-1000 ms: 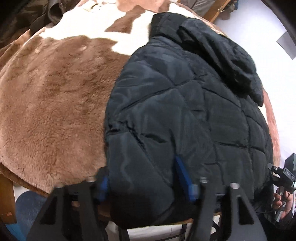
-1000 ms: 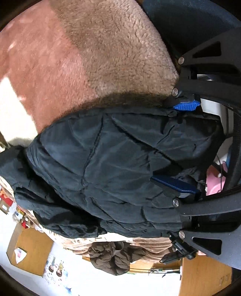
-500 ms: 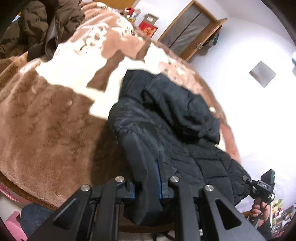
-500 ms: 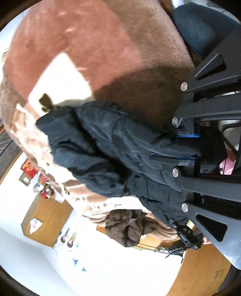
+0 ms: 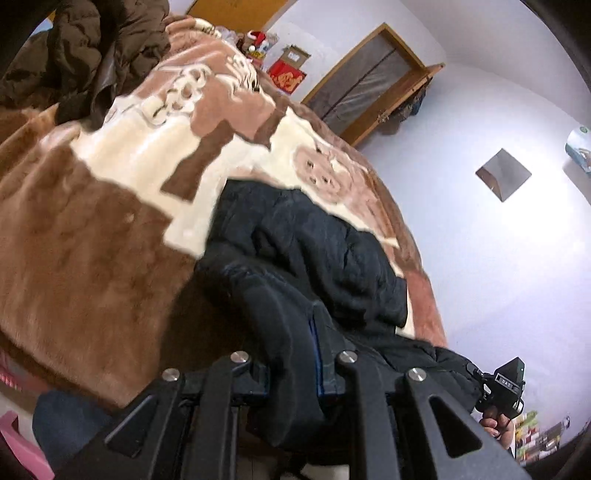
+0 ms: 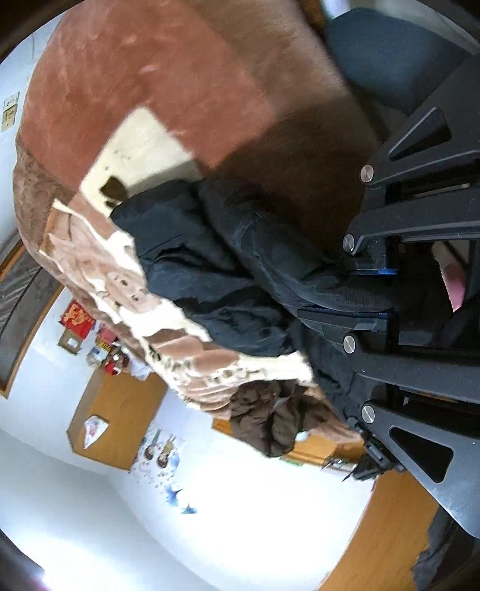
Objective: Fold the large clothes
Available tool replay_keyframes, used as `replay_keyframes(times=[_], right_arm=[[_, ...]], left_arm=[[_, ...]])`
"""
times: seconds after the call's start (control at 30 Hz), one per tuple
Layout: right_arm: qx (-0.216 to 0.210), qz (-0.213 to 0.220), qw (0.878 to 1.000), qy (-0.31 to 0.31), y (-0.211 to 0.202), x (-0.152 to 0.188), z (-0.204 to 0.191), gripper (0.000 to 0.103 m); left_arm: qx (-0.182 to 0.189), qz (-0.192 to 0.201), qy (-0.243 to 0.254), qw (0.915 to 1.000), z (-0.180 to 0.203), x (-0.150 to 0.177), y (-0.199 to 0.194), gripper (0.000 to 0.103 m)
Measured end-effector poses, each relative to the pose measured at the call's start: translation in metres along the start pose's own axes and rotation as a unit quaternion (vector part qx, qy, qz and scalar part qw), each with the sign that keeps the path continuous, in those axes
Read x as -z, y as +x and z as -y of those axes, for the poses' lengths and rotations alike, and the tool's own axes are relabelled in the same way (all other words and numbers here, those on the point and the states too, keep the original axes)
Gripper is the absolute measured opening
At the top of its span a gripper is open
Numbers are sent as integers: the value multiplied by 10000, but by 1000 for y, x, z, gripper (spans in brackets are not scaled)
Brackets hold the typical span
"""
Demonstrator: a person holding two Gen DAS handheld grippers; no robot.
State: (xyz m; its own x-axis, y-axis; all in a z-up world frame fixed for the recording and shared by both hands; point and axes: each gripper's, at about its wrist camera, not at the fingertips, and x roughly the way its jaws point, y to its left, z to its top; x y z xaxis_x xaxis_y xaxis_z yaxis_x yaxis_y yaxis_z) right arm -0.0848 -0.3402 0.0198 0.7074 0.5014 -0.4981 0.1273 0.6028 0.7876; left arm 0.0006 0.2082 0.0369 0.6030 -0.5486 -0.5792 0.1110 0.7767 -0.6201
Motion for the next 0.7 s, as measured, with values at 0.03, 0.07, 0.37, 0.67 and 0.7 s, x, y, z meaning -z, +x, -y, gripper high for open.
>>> replay_keyframes(times=[0.03,0.07,0.37,0.67,0.7], right_arm=[[-52,59,10000,8,3,-10,-2,13],[-117,138,9998,23,7,-23,-5,13],[298,340,9985,314,93,-147,-23,13],[609,-169,9908,1198,202,-210,46,27],[428,-136,9909,1269,203,-211,50,33]], left_arm=[[18,76,-3,10000,3,-12,4,16],[42,152,12,9999,6,-22,9,16],[-341,314,226,9987,32,-140,109,17],[-925,-397,-205,9947,-12,-181,256,22],[-898,-433,-328,9945,-18,-180,264,22]])
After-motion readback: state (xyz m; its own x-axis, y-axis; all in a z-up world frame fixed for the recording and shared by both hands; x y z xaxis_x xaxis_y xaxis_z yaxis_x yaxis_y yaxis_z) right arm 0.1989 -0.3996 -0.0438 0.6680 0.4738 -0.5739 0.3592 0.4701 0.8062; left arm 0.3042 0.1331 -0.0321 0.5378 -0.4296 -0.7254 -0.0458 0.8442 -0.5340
